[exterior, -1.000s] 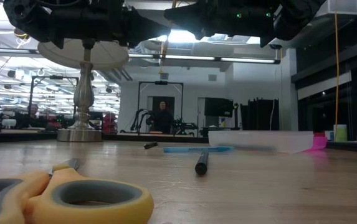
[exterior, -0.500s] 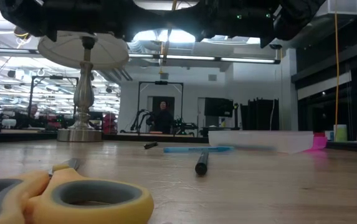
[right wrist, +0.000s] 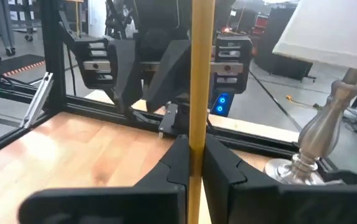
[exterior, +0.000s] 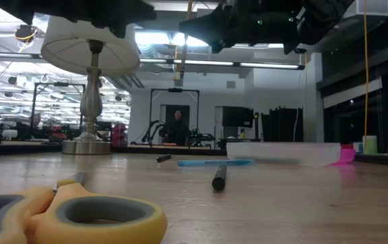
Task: Pick & place school supplies into a supply box
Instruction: Put the yellow pencil into the pink supply box
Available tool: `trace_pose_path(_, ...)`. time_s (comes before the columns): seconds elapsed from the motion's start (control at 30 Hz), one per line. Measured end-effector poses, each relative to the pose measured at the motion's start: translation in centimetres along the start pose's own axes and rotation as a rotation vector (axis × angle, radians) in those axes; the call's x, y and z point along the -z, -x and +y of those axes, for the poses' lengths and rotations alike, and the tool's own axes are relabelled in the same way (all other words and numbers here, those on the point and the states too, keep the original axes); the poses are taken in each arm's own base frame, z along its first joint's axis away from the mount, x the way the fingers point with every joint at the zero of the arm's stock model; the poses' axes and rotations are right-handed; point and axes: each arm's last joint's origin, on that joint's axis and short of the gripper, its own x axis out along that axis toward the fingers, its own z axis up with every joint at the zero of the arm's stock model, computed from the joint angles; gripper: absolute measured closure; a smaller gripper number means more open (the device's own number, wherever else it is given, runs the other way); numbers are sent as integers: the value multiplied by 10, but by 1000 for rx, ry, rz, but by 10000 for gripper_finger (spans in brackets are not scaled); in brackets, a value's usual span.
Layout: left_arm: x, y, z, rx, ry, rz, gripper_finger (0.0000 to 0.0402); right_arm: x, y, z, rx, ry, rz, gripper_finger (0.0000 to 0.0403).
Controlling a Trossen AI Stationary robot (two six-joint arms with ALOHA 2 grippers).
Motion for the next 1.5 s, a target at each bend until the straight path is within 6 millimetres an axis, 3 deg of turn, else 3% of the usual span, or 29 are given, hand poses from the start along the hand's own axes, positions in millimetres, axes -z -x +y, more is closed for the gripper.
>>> trace_pose_path(0.2, 5, 5, 4, -58, -31, 80, 322, 1, 6, -1, 19, -48, 93, 378)
trace_pose_path(0.67, 16, 3, 30, -181, -35, 169, 352, -23, 44, -9, 327, -35, 307, 377)
trace_pose_path(1.13, 16, 3, 32, -186, -34, 171, 354, -12, 95, -9, 749, -229, 684, 377)
trace_pose_path(1.37, 16, 3, 32, -185, -34, 171, 354, -8, 109, -4, 778, -347, 763, 377)
trace_pose_path(1.5, 16, 3, 32, -184, -34, 171, 354, -5, 109, -9, 645, -450, 782, 377)
